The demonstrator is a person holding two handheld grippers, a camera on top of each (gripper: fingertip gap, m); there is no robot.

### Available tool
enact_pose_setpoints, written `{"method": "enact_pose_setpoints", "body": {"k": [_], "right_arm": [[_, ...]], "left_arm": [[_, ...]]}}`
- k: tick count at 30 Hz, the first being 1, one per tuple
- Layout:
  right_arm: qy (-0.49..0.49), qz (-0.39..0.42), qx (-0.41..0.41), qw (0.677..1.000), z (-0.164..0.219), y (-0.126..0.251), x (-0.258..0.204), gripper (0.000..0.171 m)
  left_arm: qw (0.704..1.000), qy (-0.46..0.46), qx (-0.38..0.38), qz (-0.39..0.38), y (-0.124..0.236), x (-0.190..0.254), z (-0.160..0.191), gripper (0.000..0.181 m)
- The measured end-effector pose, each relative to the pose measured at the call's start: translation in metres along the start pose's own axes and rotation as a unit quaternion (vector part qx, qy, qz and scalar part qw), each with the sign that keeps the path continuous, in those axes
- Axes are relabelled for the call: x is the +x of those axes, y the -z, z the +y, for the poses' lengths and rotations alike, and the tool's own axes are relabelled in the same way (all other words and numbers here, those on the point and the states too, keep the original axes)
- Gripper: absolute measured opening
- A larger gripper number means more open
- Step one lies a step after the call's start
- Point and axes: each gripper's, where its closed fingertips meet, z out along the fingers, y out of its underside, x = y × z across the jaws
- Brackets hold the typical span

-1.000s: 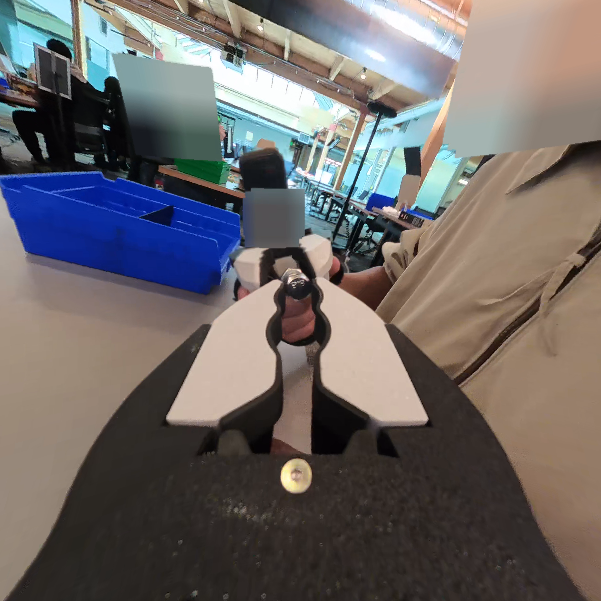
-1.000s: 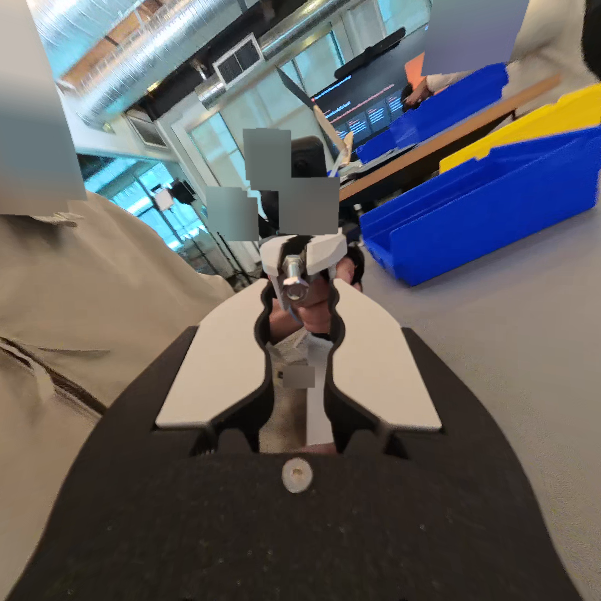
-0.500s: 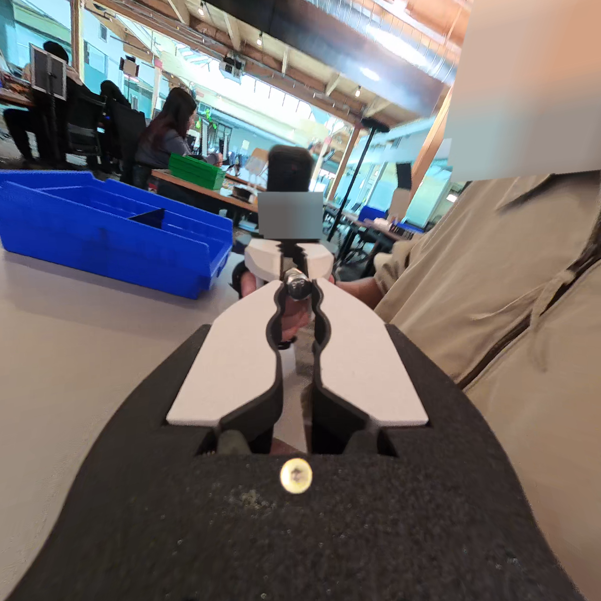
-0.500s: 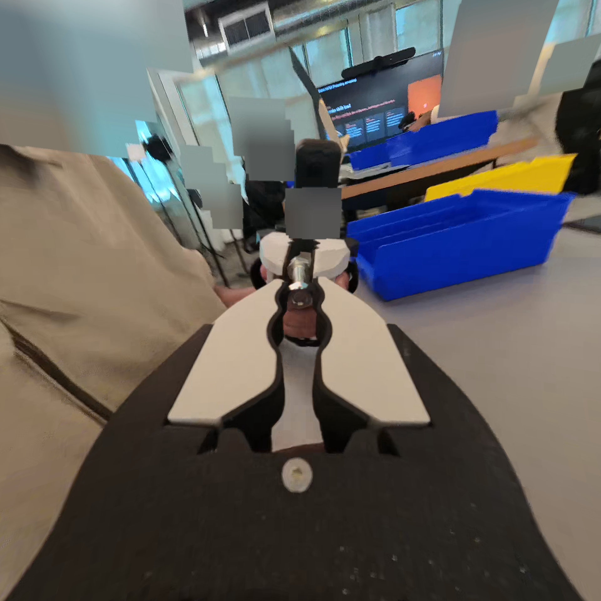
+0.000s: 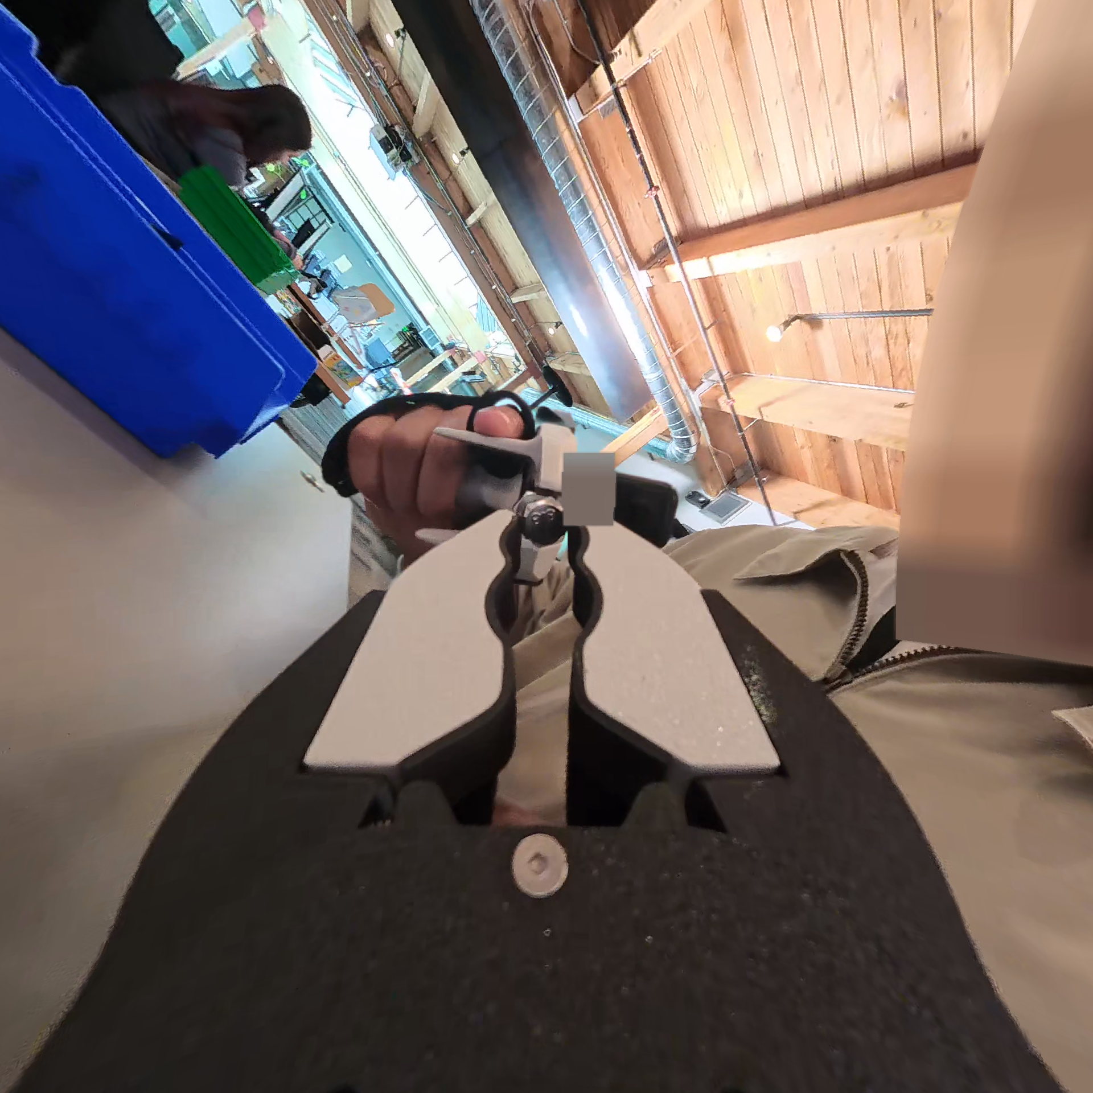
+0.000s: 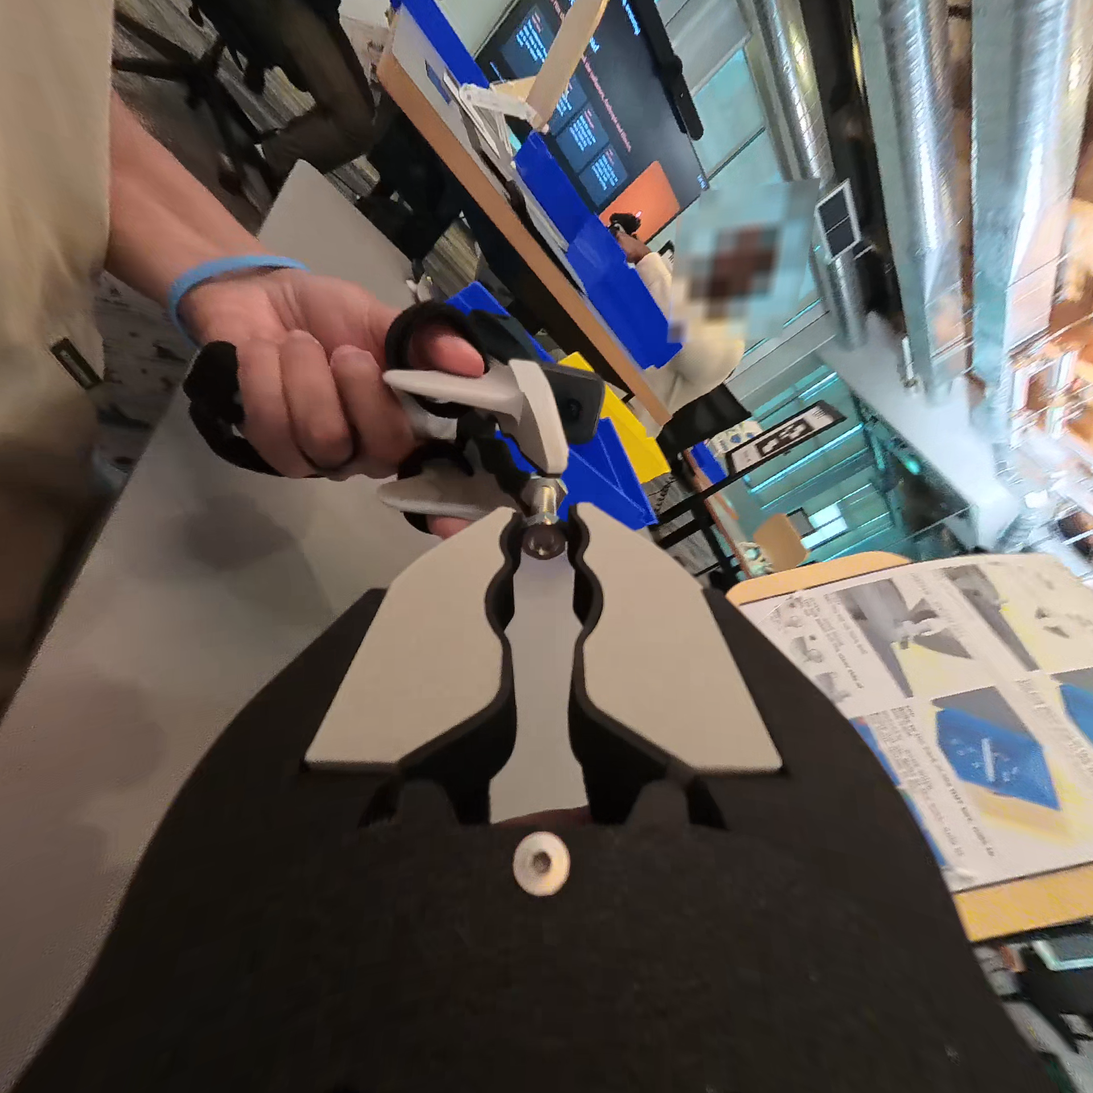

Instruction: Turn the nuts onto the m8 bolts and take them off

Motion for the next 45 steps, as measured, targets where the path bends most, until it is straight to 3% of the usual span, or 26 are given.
{"method": "enact_pose_setpoints", "body": {"k": [4,7,10,12,15,18,21,24,27,30,33,39,45], "right_arm": [[-0.088,-0.023,0.013,0.996,0.001,0.0,-0.004,0.016],[-0.163,-0.045,0.019,0.985,0.001,-0.001,-0.008,0.042],[-0.278,-0.064,0.054,0.957,-0.003,0.001,-0.009,0.046],[-0.391,-0.092,0.084,0.912,-0.005,0.001,-0.012,0.042],[-0.564,-0.117,0.146,0.804,-0.003,0.004,-0.008,0.041],[-0.663,-0.121,0.179,0.717,0.005,0.004,-0.006,0.035],[-0.709,-0.153,0.211,0.655,-0.006,0.004,-0.008,0.034],[-0.729,-0.174,0.234,0.619,-0.017,0.005,-0.008,0.031],[-0.729,-0.175,0.226,0.621,-0.016,0.003,-0.01,0.015],[-0.716,-0.17,0.22,0.641,-0.016,0.003,-0.011,0.014],[-0.663,-0.153,0.2,0.705,-0.016,0.005,-0.01,0.014],[-0.444,-0.112,0.134,0.879,-0.022,0.008,-0.006,0.014],[-0.226,-0.068,0.088,0.968,-0.024,0.012,0.001,0.014]], "left_arm": [[0.999,-0.028,-0.009,-0.014,0.001,-0.002,0.001,0.014],[0.999,-0.051,-0.003,-0.008,0.003,0.004,-0.003,0.014],[0.996,-0.087,-0.015,-0.023,0.006,0.003,-0.006,0.014],[0.988,-0.14,-0.028,-0.05,0.007,0.001,-0.007,0.014],[0.968,-0.235,-0.055,-0.069,0.009,0.007,-0.004,0.014],[0.951,-0.295,-0.072,-0.06,0.009,0.017,0.0,0.014],[0.93,-0.345,-0.099,-0.083,0.006,0.014,0.005,0.015],[0.915,-0.373,-0.113,-0.102,0.004,0.011,0.006,0.015],[0.91,-0.384,-0.119,-0.103,0.003,0.012,0.007,0.015],[0.905,-0.394,-0.117,-0.106,0.002,0.013,0.008,0.015],[0.92,-0.362,-0.109,-0.1,0.001,0.013,0.009,0.015],[0.967,-0.243,-0.058,-0.047,-0.004,0.021,0.008,0.014],[0.997,-0.073,-0.02,0.006,-0.008,0.023,0.007,0.014]]}}
